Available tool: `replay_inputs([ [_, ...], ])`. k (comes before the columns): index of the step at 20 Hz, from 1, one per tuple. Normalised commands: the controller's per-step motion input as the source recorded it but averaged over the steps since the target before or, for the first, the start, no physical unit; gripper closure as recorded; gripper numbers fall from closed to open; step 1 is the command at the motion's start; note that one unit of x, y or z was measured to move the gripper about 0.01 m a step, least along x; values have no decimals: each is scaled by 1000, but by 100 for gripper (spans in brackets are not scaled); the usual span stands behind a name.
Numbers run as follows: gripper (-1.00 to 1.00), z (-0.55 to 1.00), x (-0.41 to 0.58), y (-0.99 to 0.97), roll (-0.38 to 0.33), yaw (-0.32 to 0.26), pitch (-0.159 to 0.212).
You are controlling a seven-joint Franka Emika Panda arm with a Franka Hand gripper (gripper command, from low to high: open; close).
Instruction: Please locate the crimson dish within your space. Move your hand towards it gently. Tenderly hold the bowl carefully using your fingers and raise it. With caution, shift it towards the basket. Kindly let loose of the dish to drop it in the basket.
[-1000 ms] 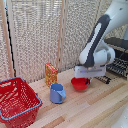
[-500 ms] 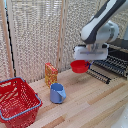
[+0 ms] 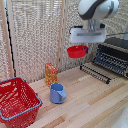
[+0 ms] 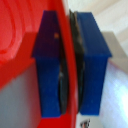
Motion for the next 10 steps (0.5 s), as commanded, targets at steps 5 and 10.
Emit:
replay_inputs([
  [5,100,633,142,888,-6,0,5],
  [10,100,412,241,881,-9,0,-12],
])
